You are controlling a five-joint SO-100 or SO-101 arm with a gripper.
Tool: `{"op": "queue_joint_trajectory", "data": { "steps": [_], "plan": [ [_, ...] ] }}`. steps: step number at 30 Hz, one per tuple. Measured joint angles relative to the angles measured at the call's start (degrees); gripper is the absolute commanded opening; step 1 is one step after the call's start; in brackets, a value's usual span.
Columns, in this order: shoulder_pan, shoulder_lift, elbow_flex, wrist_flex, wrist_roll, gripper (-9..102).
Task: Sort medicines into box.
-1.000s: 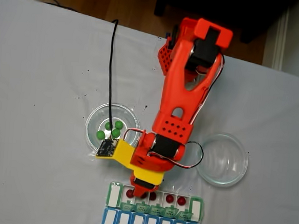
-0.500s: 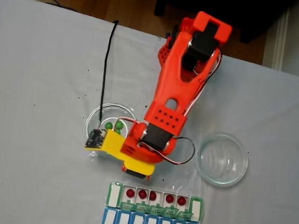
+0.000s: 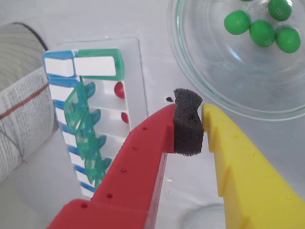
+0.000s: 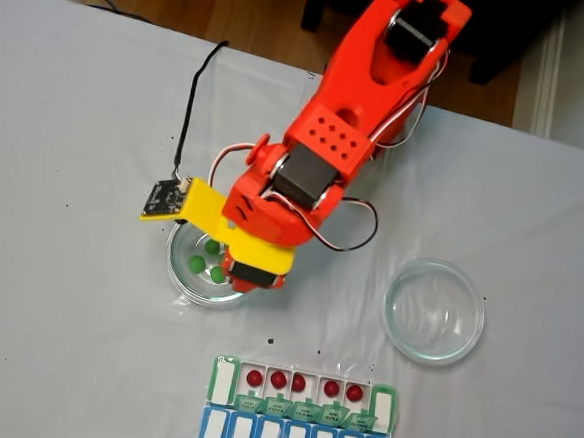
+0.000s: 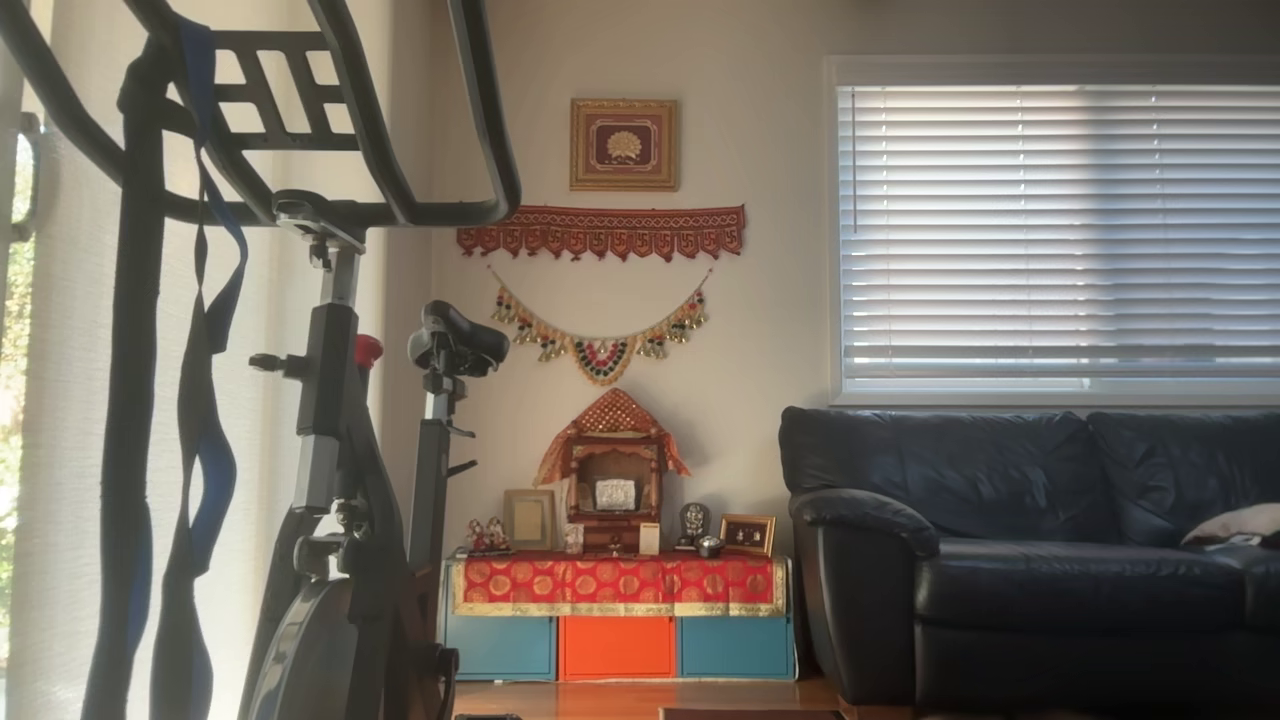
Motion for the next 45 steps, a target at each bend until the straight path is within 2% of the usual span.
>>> {"op": "queue_joint_trajectory", "data": {
  "steps": [9,17,24,31,37,45],
  "plan": [
    [6.15,-2.11,0.79,-1.67,-13.45,2],
    [7.91,-2.11,0.88,5.27,-29.62,2],
    [7.91,-2.11,4.22,5.36,-40.96,1],
    [6.42,-2.11,8.96,0.97,-45.7,1],
    [6.5,1.23,13.54,-6.33,-52.12,2],
    [6.68,0.35,12.04,2.37,-60.03,2]
  ]
}}
